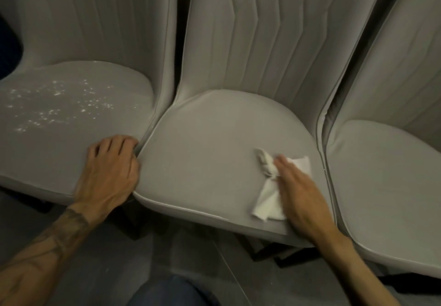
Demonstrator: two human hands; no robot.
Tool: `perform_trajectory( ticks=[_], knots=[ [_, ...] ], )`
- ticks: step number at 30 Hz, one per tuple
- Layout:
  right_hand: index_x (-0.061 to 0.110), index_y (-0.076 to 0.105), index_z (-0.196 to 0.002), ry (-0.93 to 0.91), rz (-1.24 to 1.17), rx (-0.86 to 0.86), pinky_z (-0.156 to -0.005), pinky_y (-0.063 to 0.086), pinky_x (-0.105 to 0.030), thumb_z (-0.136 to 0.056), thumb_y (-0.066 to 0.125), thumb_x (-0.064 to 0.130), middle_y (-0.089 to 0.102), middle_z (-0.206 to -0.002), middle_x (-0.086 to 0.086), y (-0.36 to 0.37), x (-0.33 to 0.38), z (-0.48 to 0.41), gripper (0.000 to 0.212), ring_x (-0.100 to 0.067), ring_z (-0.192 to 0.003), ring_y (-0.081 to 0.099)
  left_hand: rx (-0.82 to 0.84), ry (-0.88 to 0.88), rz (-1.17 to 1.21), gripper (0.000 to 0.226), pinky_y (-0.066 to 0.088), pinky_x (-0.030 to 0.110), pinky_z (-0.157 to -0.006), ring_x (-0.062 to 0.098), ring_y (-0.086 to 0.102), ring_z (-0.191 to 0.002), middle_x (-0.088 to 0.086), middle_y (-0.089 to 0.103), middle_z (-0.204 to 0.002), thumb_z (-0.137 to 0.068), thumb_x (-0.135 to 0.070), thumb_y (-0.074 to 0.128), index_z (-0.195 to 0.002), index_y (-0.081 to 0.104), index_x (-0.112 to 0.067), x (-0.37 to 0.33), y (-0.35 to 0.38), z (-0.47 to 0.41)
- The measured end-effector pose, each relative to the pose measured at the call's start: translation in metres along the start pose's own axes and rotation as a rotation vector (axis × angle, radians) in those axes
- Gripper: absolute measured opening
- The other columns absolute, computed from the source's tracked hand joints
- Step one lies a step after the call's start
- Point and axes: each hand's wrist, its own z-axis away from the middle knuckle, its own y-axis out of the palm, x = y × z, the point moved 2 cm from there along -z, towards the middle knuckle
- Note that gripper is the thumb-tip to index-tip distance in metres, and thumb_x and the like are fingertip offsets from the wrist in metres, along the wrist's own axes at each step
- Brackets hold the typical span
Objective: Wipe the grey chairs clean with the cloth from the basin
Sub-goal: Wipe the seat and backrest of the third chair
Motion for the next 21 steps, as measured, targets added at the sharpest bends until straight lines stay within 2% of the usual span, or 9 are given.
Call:
perform_trajectory(
  ticks=[3, 6, 8, 10, 12, 14, 17, 19, 21],
  knots=[
    [0.009, 0.043, -0.155, 0.251, -0.084, -0.123, -0.126, 0.029, -0.041, -0.110, 0.040, 0.013, 0.039, -0.164, -0.012, -0.021, -0.054, 0.002, 0.046, -0.031, -0.151, 0.040, 0.020, -0.008, -0.028, 0.035, 0.042, 0.052, -0.088, 0.035, 0.055, -0.099, 0.012, 0.059, -0.113, -0.094, -0.027, 0.036, -0.116, 0.058, -0.012, -0.003, -0.002, -0.003],
    [0.012, 0.044, -0.152, 0.428, -0.174, -0.349, -0.117, 0.038, -0.047, -0.110, 0.038, 0.020, 0.049, -0.153, -0.016, -0.029, -0.074, -0.012, 0.043, -0.037, -0.139, 0.050, 0.022, -0.041, -0.083, 0.029, 0.041, 0.050, -0.082, 0.034, 0.053, -0.091, 0.010, 0.057, -0.102, -0.092, -0.028, 0.038, -0.106, 0.058, -0.014, -0.010, -0.005, -0.015],
    [0.023, 0.041, -0.151, 0.387, -0.250, -0.479, -0.116, 0.038, -0.039, -0.111, 0.032, 0.031, 0.047, -0.153, -0.008, -0.029, -0.063, -0.035, 0.042, -0.027, -0.139, 0.048, 0.011, -0.066, -0.069, 0.025, 0.042, 0.050, -0.079, 0.034, 0.054, -0.089, 0.011, 0.057, -0.099, -0.089, -0.027, 0.040, -0.101, 0.057, -0.014, -0.022, -0.008, -0.033],
    [0.029, 0.039, -0.153, 0.269, -0.342, -0.547, -0.121, 0.027, -0.023, -0.113, 0.031, 0.034, 0.041, -0.160, 0.001, -0.024, -0.044, -0.071, 0.041, -0.011, -0.147, 0.039, -0.002, -0.036, -0.058, 0.028, 0.043, 0.050, -0.082, 0.036, 0.057, -0.094, 0.014, 0.060, -0.105, -0.088, -0.027, 0.042, -0.105, 0.060, -0.012, -0.040, -0.006, -0.059],
    [0.021, 0.042, -0.154, 0.204, -0.422, -0.606, -0.123, 0.016, -0.010, -0.114, 0.034, 0.026, 0.038, -0.164, -0.001, -0.016, -0.029, -0.111, 0.041, -0.006, -0.151, 0.031, -0.003, 0.014, -0.034, 0.037, 0.046, 0.050, -0.089, 0.037, 0.060, -0.105, 0.016, 0.063, -0.120, -0.090, -0.028, 0.042, -0.115, 0.063, -0.009, -0.059, -0.001, -0.085],
    [0.011, 0.044, -0.154, 0.210, -0.504, -0.673, -0.120, 0.014, -0.005, -0.113, 0.035, 0.017, 0.038, -0.164, -0.007, -0.012, -0.017, -0.149, 0.042, -0.008, -0.152, 0.031, 0.003, 0.021, 0.019, 0.047, 0.047, 0.050, -0.097, 0.038, 0.060, -0.119, 0.018, 0.060, -0.138, -0.093, -0.028, 0.042, -0.130, 0.062, -0.005, -0.076, 0.004, -0.114],
    [0.006, 0.043, -0.154, 0.223, -0.606, -0.805, -0.121, 0.017, -0.007, -0.113, 0.035, 0.013, 0.038, -0.163, -0.011, -0.024, -0.006, -0.200, 0.043, -0.018, -0.153, 0.034, 0.026, 0.025, 0.057, 0.058, 0.040, 0.050, -0.112, 0.037, 0.048, -0.141, 0.017, 0.043, -0.161, -0.098, -0.031, 0.039, -0.149, 0.051, -0.005, -0.094, 0.007, -0.159],
    [0.007, 0.042, -0.155, 0.153, -0.574, -0.962, -0.124, 0.022, -0.014, -0.113, 0.035, 0.016, 0.038, -0.164, -0.011, -0.048, -0.005, -0.234, 0.043, -0.020, -0.154, 0.034, -0.054, 0.064, 0.078, 0.060, 0.041, 0.053, -0.114, 0.039, 0.046, -0.142, 0.017, 0.040, -0.163, -0.099, -0.032, 0.040, -0.151, 0.048, -0.004, -0.103, 0.003, -0.193],
    [0.011, 0.040, -0.156, 0.075, -0.443, -1.114, -0.128, 0.026, -0.029, -0.114, 0.033, 0.023, 0.035, -0.166, -0.011, -0.076, -0.011, -0.267, 0.044, -0.022, -0.156, 0.030, -0.158, 0.103, 0.086, 0.060, 0.043, 0.056, -0.113, 0.043, 0.047, -0.141, 0.019, 0.040, -0.163, -0.099, -0.031, 0.043, -0.152, 0.047, -0.003, -0.108, -0.004, -0.225]
  ],
)
